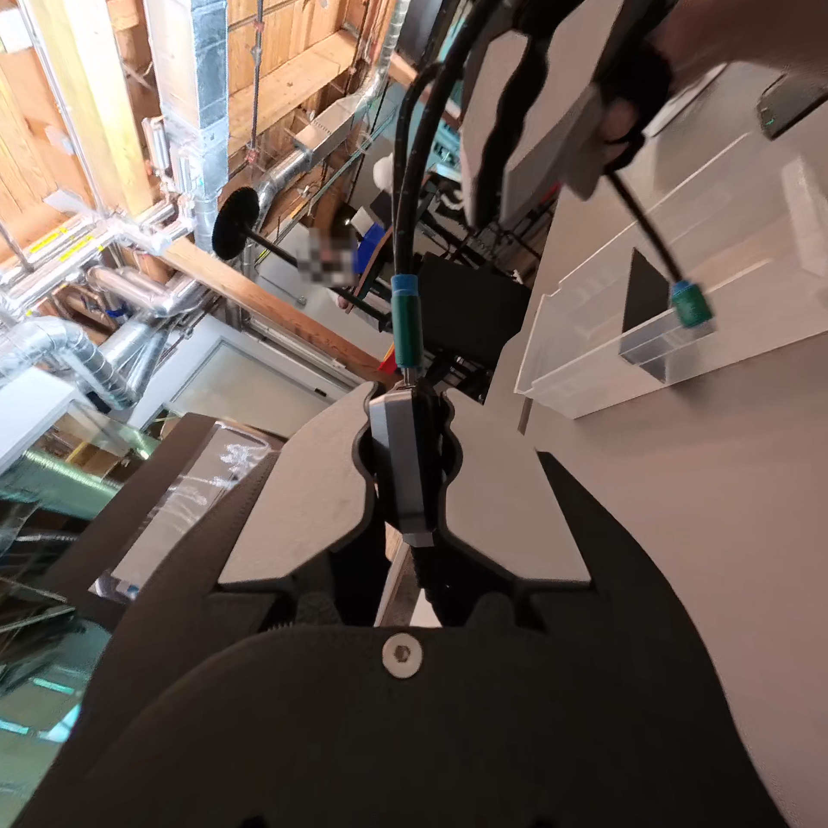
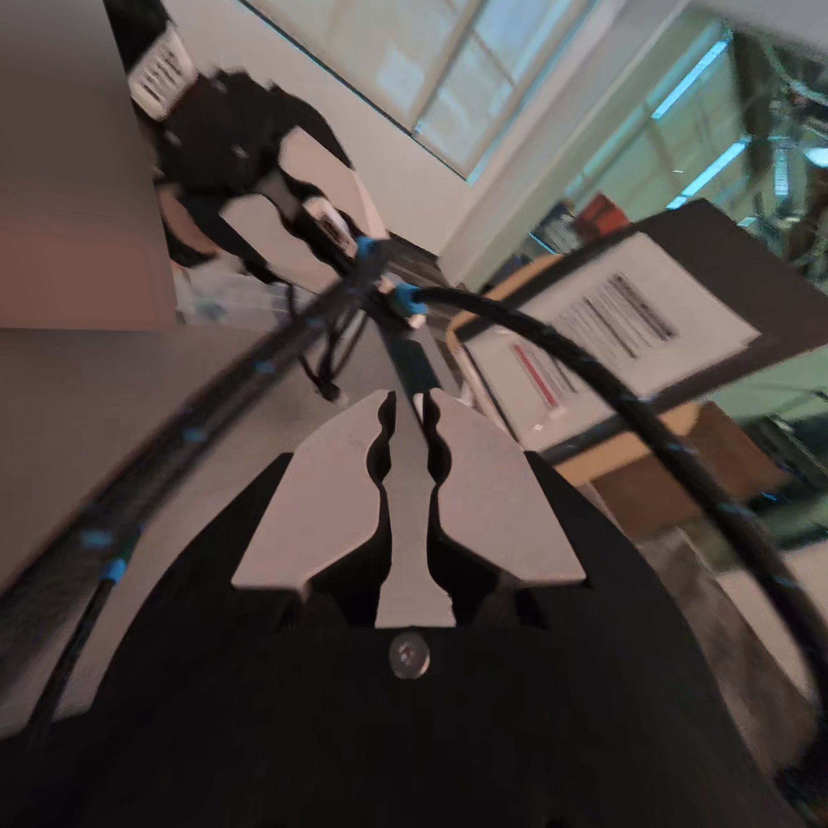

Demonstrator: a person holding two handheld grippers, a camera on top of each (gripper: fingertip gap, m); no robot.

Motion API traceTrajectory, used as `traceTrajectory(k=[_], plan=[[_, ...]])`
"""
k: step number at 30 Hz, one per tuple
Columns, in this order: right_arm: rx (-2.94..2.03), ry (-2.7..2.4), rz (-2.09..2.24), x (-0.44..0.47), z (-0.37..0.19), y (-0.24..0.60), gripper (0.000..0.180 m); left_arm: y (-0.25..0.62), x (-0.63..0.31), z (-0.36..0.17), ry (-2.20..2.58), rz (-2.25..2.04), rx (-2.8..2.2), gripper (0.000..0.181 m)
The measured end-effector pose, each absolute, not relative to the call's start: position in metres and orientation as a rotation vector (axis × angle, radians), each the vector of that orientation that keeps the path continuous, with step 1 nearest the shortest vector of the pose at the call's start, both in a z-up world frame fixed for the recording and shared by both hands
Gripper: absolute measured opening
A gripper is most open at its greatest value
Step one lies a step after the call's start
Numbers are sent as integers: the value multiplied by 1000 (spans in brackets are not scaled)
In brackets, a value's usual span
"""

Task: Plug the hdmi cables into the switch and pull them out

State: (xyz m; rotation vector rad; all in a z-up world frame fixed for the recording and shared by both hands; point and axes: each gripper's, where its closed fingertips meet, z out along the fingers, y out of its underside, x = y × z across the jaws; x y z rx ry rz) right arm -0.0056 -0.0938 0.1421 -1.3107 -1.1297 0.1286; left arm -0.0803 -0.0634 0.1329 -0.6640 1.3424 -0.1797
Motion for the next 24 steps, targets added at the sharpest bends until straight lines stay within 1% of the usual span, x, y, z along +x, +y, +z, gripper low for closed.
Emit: traceTrajectory(k=[7,10,11,13,14,18,21,24], plan=[[-1137,-980,-74,39,184,-118,8,-59,-91,136,1334,-150,-656,21],[-946,-966,17,27,211,-156,9,-55,-93,127,1390,-93,-658,22],[-902,-1015,46,15,212,-168,14,-55,-91,122,1413,-66,-649,22],[-883,-1127,-45,-9,201,-172,26,-54,-86,114,1449,-2,-648,22],[-897,-1194,-130,-21,191,-167,28,-53,-84,109,1473,35,-643,22],[-972,-1398,-412,-51,145,-129,28,-54,-74,92,1556,149,-624,22],[-1046,-1486,-467,-57,119,-105,28,-56,-69,87,1583,195,-614,22],[-1063,-1516,-518,-57,107,-91,26,-60,-66,84,1603,205,-602,22]])
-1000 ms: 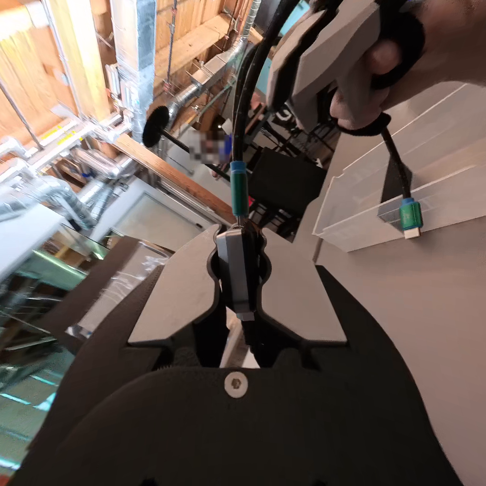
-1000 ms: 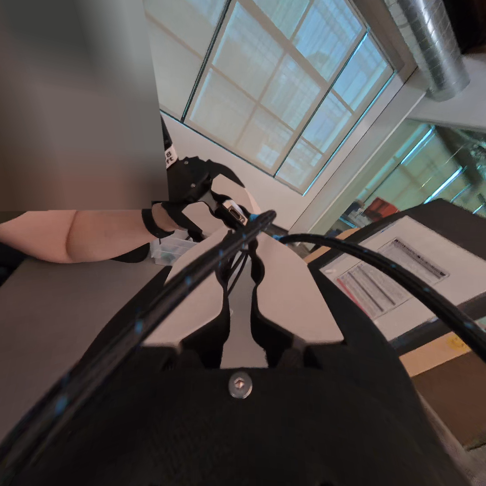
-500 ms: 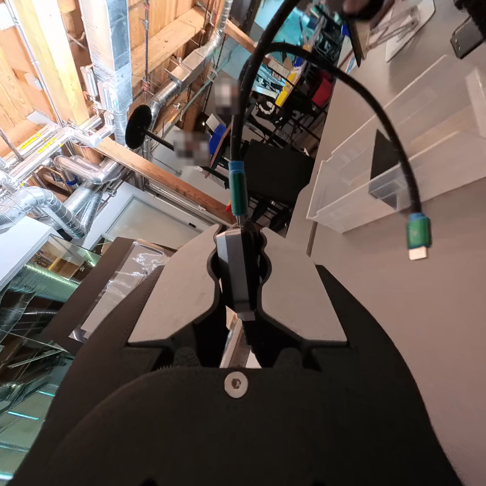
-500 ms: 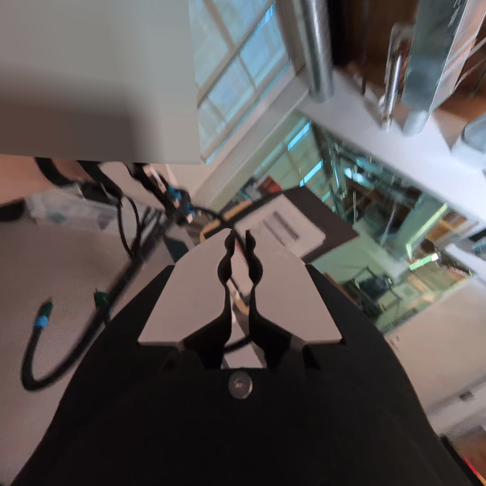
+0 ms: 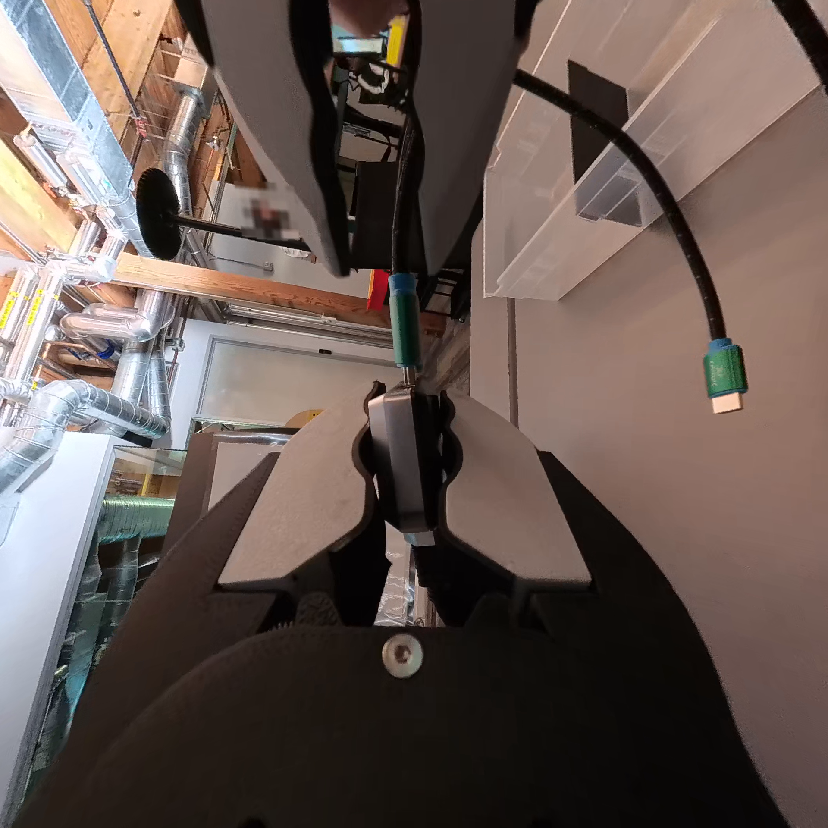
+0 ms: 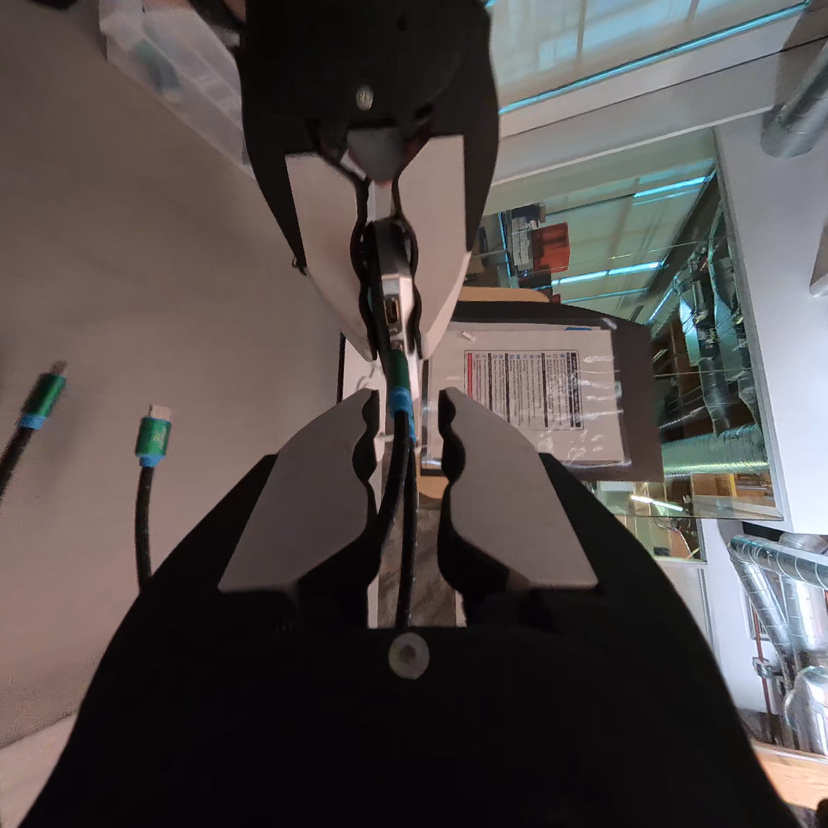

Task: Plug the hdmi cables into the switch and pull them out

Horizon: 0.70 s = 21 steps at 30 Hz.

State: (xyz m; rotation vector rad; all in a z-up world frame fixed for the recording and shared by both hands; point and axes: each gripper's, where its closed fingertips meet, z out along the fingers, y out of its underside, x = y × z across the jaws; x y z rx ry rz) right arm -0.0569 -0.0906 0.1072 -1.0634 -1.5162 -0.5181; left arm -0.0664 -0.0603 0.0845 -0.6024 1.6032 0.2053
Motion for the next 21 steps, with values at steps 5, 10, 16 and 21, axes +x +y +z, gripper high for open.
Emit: traceTrajectory(k=[5,10,16,21], plan=[[-1074,-1554,-548,-53,97,-83,12,-63,-65,82,1620,207,-606,22],[-1123,-1587,-509,-49,89,-81,12,-63,-61,74,1655,256,-603,22],[-1149,-1642,-444,-42,84,-91,11,-73,-52,68,1685,245,-576,22],[-1100,-1645,-356,-45,89,-101,11,-82,-52,72,1686,185,-569,21]])
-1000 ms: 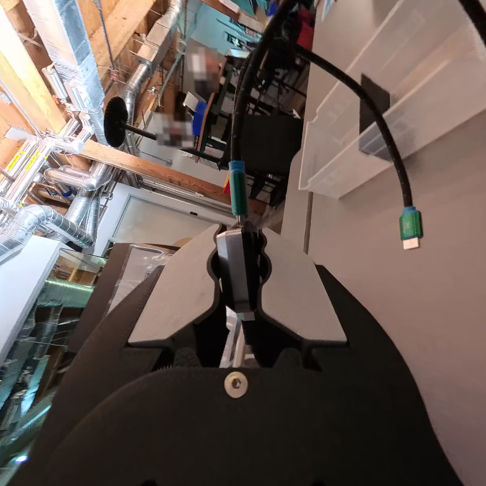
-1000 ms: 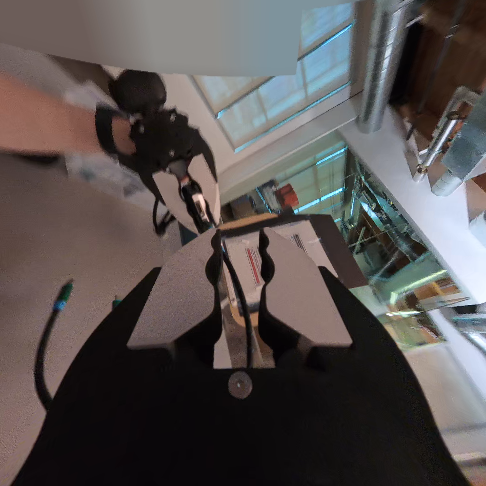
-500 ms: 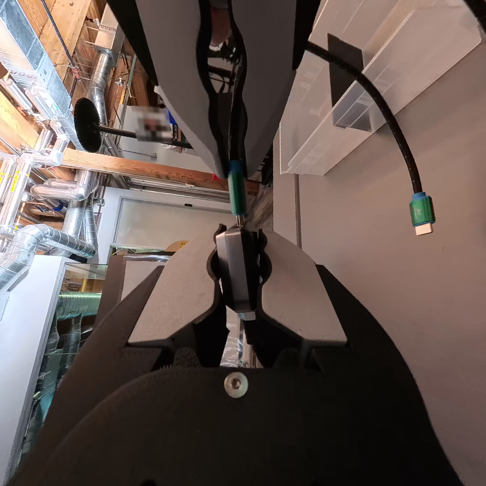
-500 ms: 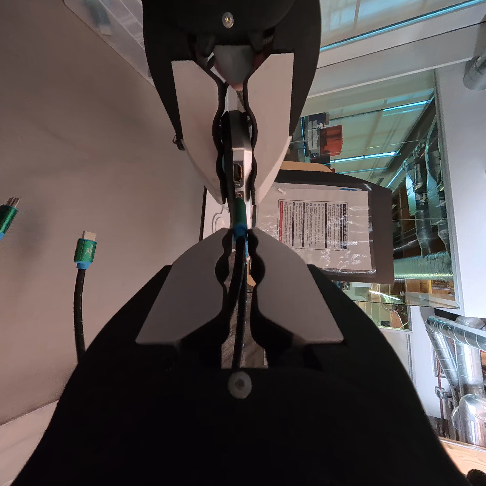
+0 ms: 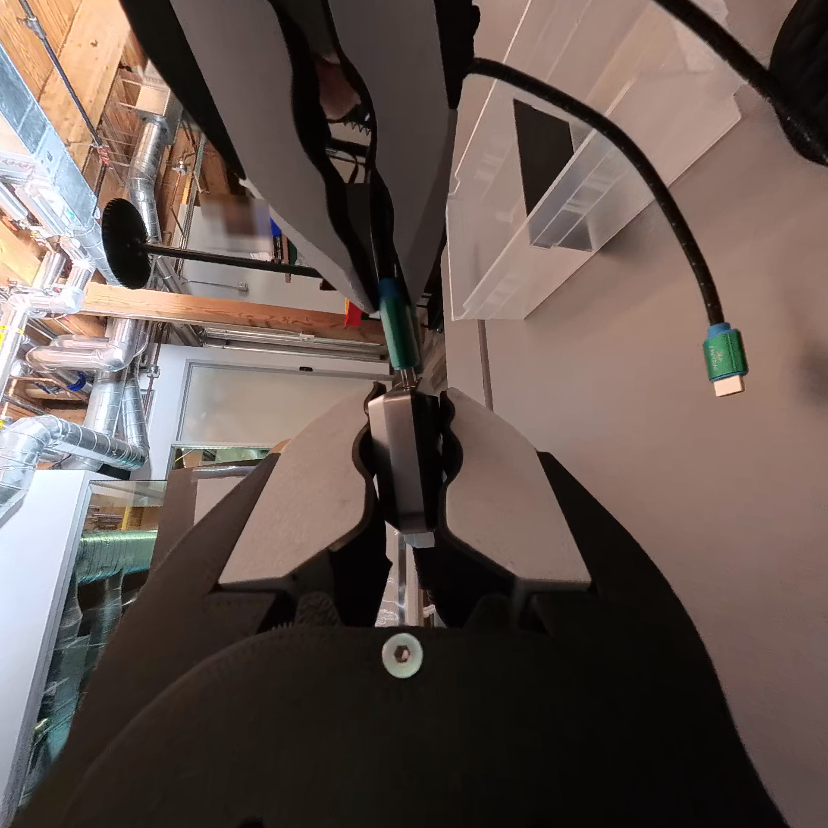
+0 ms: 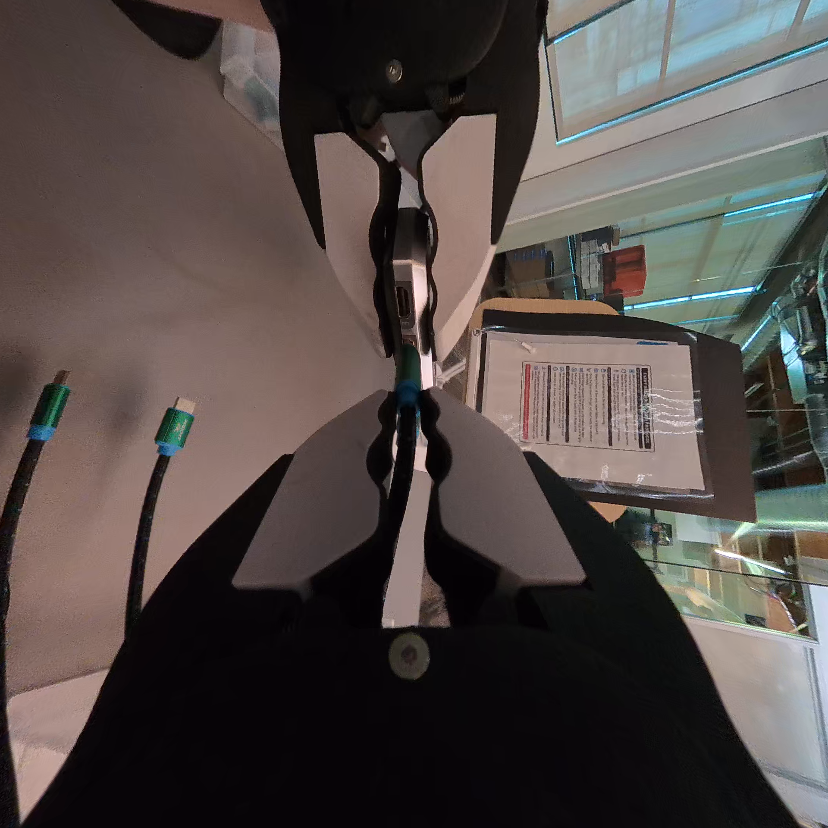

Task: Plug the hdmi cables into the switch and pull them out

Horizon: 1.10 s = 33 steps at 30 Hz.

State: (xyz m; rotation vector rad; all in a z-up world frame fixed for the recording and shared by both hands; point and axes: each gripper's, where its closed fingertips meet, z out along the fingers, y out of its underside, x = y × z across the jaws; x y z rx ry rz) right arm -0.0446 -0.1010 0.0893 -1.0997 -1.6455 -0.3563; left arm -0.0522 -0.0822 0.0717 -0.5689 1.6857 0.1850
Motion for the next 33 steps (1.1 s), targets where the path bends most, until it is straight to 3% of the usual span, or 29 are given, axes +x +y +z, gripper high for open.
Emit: traceTrajectory(k=[12,25,33], plan=[[-1106,-1621,-377,-48,87,-88,11,-69,-56,70,1676,155,-624,21],[-1072,-1587,-558,-46,104,-98,11,-61,-62,87,1545,108,-691,35],[-1090,-1582,-571,-42,103,-95,11,-60,-58,80,1585,187,-660,21]])
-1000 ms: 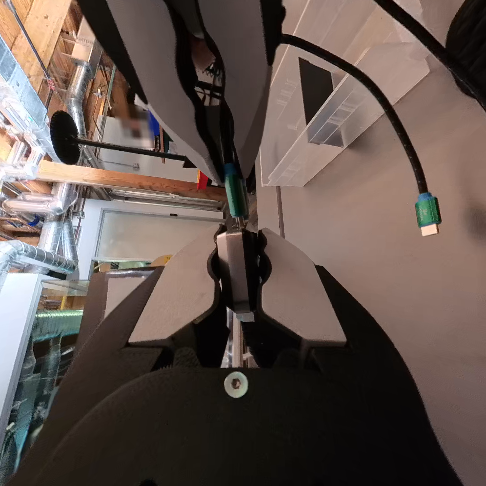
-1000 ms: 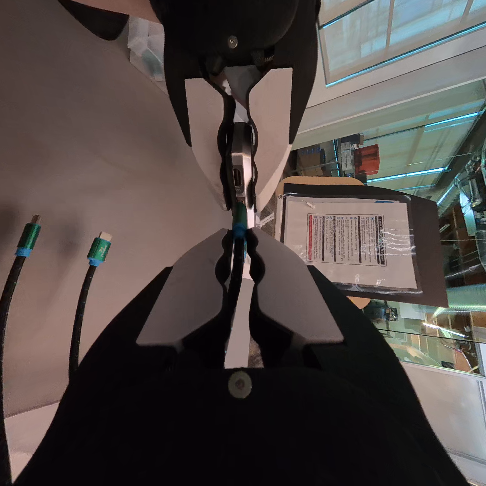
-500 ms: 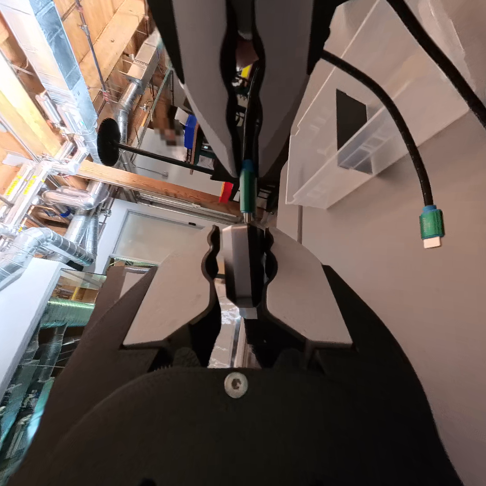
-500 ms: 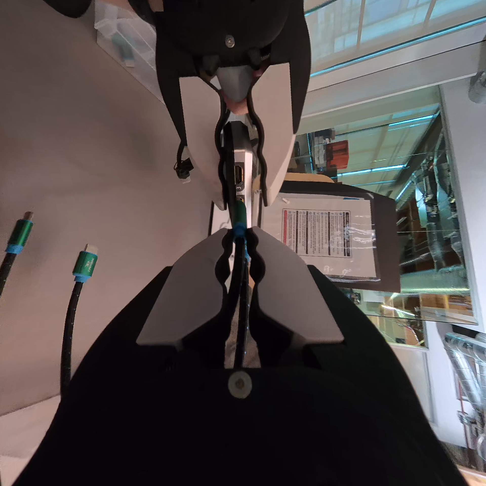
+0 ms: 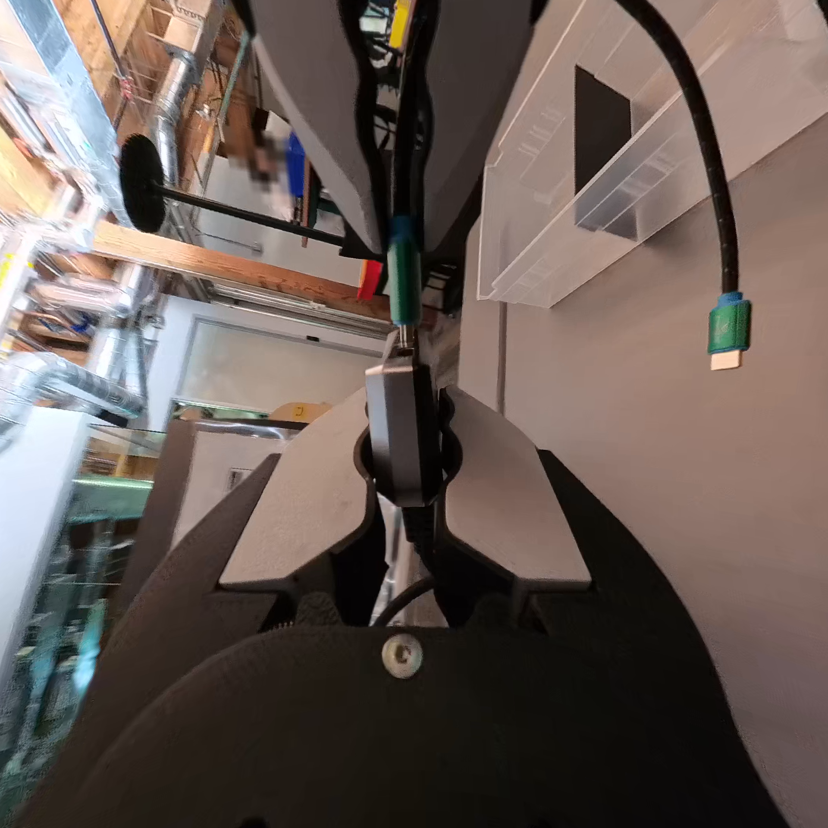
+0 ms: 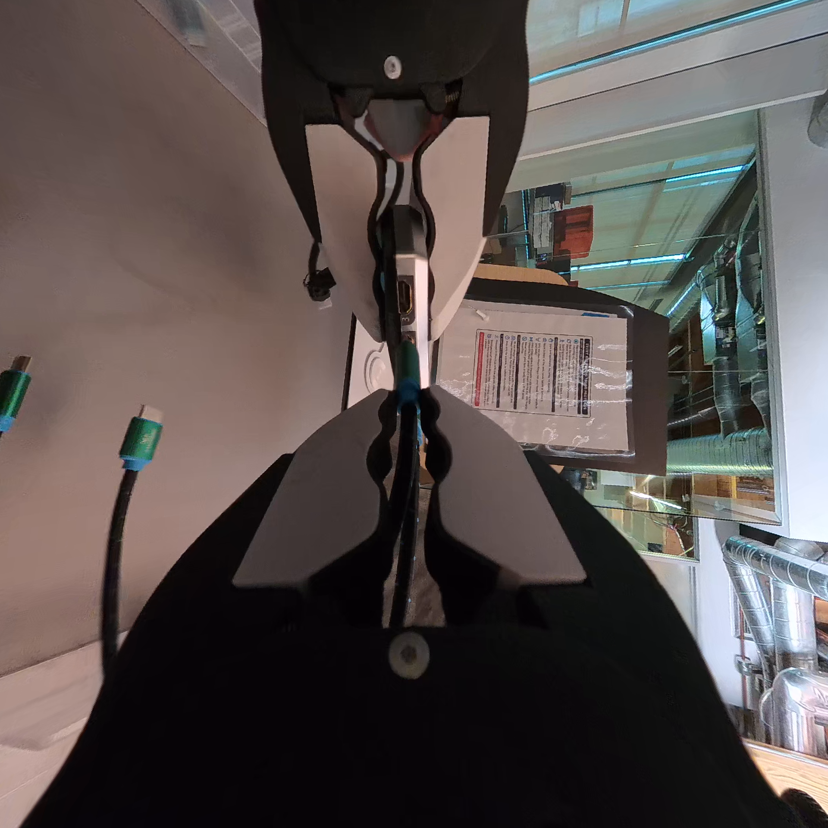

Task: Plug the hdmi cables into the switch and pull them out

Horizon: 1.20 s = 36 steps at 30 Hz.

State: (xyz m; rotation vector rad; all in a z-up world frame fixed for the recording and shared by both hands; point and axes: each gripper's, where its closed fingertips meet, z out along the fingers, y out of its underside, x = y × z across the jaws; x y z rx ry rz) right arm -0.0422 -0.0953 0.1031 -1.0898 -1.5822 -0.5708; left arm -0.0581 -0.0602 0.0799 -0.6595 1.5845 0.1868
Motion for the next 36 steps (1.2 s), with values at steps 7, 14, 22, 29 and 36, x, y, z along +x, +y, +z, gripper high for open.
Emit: traceTrajectory(k=[7,14,22,29,36], plan=[[-1106,-1605,-536,-38,103,-106,11,-70,-54,83,1587,344,-576,22],[-1071,-1562,-479,-40,108,-104,11,-69,-55,91,1542,297,-608,20],[-1055,-1534,-555,-49,114,-98,10,-66,-64,97,1526,290,-634,20],[-1028,-1526,-501,-49,116,-100,11,-70,-64,98,1527,263,-627,19],[-1049,-1532,-347,-47,110,-99,11,-71,-62,92,1561,261,-632,19]])
